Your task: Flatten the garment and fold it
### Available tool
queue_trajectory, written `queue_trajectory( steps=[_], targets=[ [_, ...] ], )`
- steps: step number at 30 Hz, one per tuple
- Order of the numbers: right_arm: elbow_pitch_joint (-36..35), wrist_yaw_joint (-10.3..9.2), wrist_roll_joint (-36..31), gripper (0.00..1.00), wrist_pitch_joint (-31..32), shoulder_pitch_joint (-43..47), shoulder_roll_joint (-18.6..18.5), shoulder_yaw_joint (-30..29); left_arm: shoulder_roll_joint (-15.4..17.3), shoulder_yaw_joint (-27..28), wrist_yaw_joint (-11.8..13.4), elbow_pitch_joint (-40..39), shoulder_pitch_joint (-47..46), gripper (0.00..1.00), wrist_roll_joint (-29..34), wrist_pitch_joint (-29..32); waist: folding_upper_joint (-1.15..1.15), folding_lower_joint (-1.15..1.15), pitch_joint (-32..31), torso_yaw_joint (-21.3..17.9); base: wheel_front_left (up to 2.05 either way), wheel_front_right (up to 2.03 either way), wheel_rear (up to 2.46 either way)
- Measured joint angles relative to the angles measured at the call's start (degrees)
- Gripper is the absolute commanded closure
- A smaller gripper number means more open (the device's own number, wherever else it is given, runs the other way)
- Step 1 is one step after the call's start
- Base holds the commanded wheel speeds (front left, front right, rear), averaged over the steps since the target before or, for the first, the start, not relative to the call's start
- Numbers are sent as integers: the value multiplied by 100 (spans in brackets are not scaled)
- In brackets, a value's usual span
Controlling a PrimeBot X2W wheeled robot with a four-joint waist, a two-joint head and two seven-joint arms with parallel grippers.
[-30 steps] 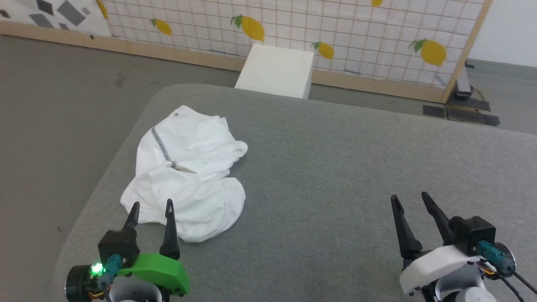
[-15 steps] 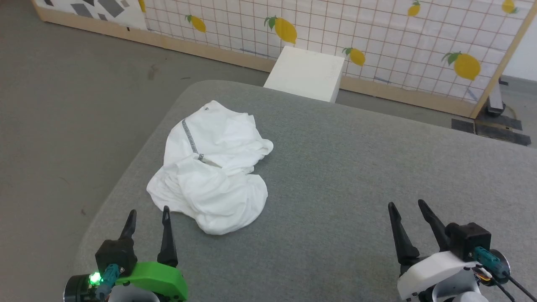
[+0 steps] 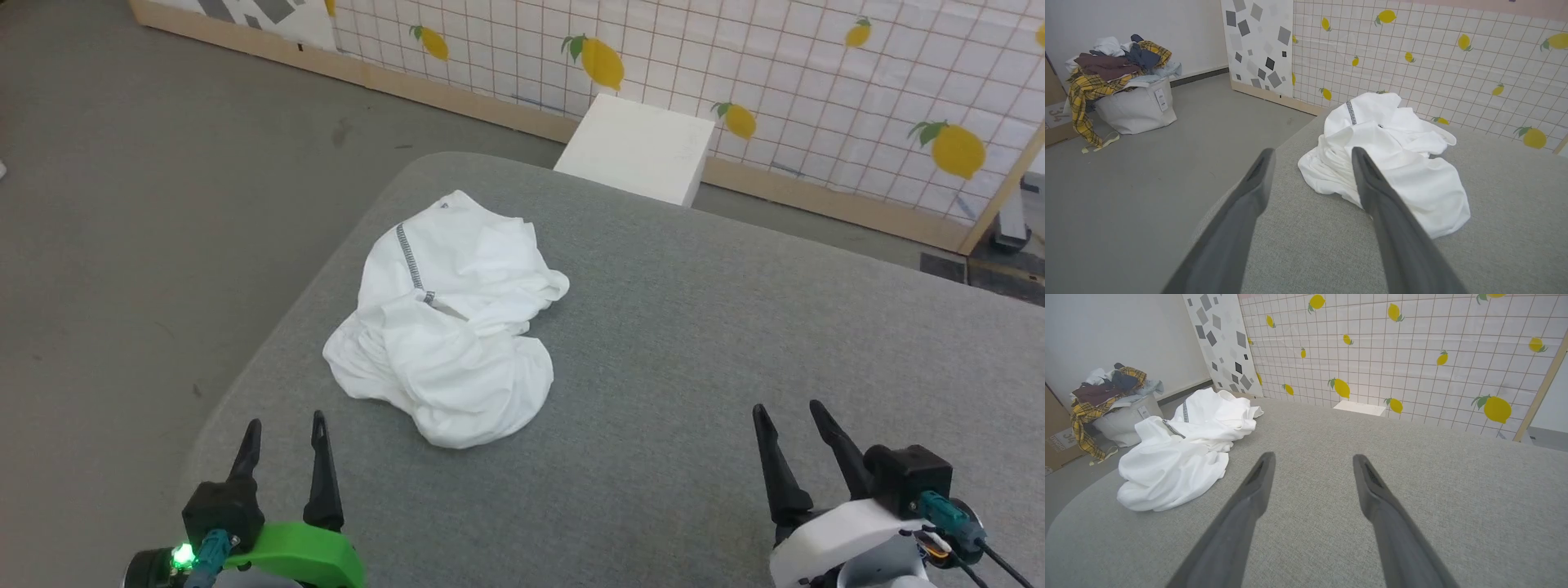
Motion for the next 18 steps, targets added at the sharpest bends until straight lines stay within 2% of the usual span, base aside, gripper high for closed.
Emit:
queue_trajectory(
  steps=[18],
  targets=[
    [303,0,137,0,-220,0,0,29,26,-37,109,59,66,0,-189,-221,0,0,-9,409,0,0,0]
  ],
)
